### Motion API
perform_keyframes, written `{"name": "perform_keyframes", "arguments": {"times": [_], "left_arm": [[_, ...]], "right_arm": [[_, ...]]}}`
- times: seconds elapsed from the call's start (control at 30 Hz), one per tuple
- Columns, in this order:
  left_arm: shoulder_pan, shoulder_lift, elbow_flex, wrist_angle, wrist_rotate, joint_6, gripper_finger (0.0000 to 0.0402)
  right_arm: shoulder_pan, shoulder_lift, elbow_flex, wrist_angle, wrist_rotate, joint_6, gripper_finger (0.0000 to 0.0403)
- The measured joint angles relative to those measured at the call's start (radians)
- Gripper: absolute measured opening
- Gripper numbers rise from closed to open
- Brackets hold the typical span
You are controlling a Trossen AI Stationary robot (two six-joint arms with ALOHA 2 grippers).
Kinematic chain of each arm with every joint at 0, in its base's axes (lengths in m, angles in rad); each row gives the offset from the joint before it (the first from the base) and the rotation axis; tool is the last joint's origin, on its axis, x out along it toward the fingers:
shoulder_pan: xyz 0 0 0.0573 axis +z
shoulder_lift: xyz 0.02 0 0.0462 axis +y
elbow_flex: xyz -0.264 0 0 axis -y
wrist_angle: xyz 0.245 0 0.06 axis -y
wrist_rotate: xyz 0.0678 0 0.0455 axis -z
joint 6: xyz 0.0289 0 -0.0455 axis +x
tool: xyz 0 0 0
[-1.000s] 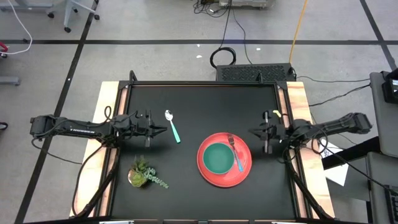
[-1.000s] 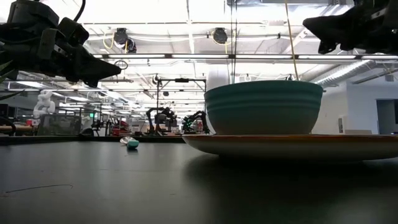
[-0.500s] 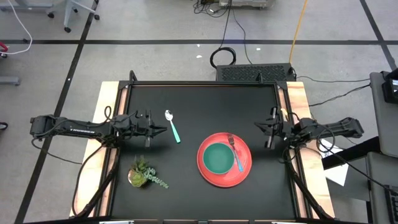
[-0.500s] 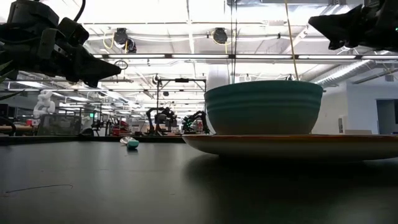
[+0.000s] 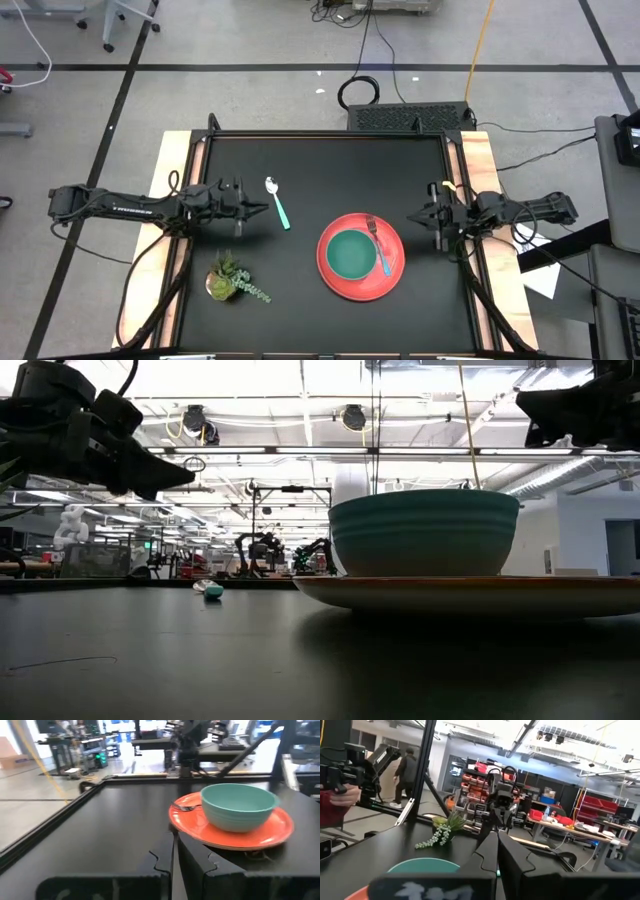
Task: Pick and place plate/cup/fork/spoon on tray
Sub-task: Put the spoon into the green bowl
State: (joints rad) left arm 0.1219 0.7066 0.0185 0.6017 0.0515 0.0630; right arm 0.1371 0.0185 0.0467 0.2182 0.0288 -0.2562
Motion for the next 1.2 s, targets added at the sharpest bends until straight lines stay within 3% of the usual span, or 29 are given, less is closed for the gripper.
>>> {"name": "perform_keyframes", "arguments": {"times": [0.17,0.33,0.6,0.83,1.2], "left_arm": [[0.002,0.000,0.046,-0.050,-0.067,-0.072,0.0031],[0.002,0.001,0.239,-0.375,-0.058,-0.082,0.0031],[0.019,0.035,0.509,-0.728,-0.155,-0.125,0.0031],[0.142,0.191,0.695,-0.986,-0.118,-0.283,0.0030],[0.264,0.561,0.947,-1.162,0.013,0.037,0.0030]], "right_arm": [[0.000,0.000,0.000,-0.016,0.000,0.008,0.0000],[0.000,0.000,0.000,-0.023,0.000,0.028,0.0000],[0.000,0.002,0.000,-0.030,0.000,0.069,0.0000],[0.000,0.003,0.000,-0.030,0.001,0.076,0.0000],[0.000,0.003,0.000,-0.029,0.001,0.092,0.0000]]}}
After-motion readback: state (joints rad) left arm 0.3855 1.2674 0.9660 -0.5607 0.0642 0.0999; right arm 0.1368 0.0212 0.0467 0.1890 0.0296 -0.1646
